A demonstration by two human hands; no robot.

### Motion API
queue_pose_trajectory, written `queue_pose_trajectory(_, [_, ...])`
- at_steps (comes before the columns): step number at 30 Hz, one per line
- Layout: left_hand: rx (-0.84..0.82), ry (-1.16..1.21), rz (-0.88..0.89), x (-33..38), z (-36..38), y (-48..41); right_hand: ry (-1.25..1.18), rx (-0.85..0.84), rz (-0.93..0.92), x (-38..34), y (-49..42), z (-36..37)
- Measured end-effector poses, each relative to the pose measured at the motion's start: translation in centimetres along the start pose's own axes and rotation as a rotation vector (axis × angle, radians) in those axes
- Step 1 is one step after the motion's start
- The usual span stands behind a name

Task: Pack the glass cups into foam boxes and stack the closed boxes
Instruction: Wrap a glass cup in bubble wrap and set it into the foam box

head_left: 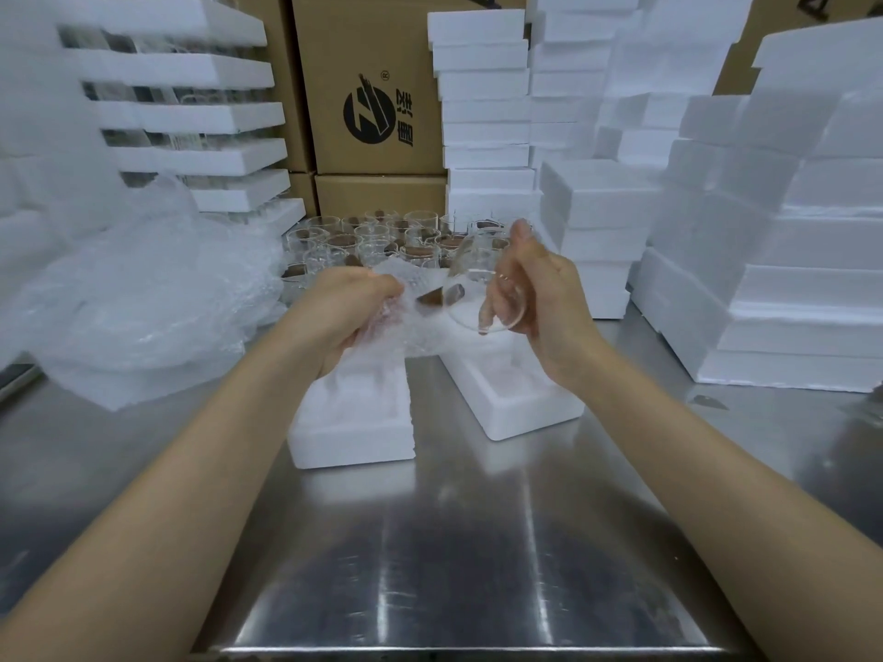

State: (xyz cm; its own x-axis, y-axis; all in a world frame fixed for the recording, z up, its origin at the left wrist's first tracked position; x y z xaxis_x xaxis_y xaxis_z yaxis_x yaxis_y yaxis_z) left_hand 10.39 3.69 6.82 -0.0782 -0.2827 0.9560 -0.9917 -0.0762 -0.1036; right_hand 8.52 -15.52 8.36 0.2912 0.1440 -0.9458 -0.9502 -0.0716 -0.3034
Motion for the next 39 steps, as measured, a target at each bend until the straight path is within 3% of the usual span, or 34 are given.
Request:
queue_pose_trajectory(4, [0.112, -0.11, 0.184, 1.0, -0.6, 0.2, -0.208, -0.04, 0.025, -0.3, 0.1, 0.0])
queue_pose_trajectory(10, [-0.046, 0.062, 0.396, 3.1, 1.0, 1.3, 0.201, 0.057, 0.015, 0.2, 0.1, -0.2])
queue_pose_trajectory(17, [-0.155, 0.031, 0.332, 2.7, 1.7, 1.2, 0.199, 0.116, 0.095, 1.2, -0.1, -0.5])
queue_pose_trajectory(19, [-0.167, 0.064, 0.356, 3.0, 1.9, 1.5, 0.161, 0.074, 0.111, 1.3, -0.1, -0.2])
queue_pose_trajectory(22, [-0.068, 0.077, 0.533, 4.5, 1.9, 2.6, 0.237, -0.034, 0.116, 1.7, 0.1, 0.8])
queue_pose_trajectory(25, [-0.035, -0.023, 0.716, 5.7, 2.4, 3.9, 0.385, -0.093, 0.051, 1.8, 0.5, 1.9])
queue_pose_trajectory(29, [-0.07, -0.13, 0.868, 6.5, 3.1, 5.1, 0.408, -0.186, 0.016, 1.6, 0.8, 2.8])
queue_pose_trajectory(33, [-0.115, -0.122, 0.85, 6.5, 3.7, 5.4, 0.354, -0.188, 0.056, 2.1, 0.5, 2.6])
queue_pose_trajectory(39, [-0.278, -0.105, 0.692, 5.4, 5.0, 5.3, 0.21, 0.04, 0.061, 1.8, -0.3, 0.4])
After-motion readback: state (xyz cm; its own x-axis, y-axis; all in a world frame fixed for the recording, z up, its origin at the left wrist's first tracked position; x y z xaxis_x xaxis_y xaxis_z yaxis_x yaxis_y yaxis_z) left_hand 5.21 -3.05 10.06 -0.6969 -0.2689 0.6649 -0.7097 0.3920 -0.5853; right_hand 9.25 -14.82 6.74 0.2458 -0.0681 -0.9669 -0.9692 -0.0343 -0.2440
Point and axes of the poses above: each hand's wrist, its own y-axis away from the middle knuckle, its own z-axis out of the palm, x = y × z, the point moved 7 cm from there along -y, towards the middle knuckle, and after that the axes turned 5 degrees about z, right-handed, at the moved point
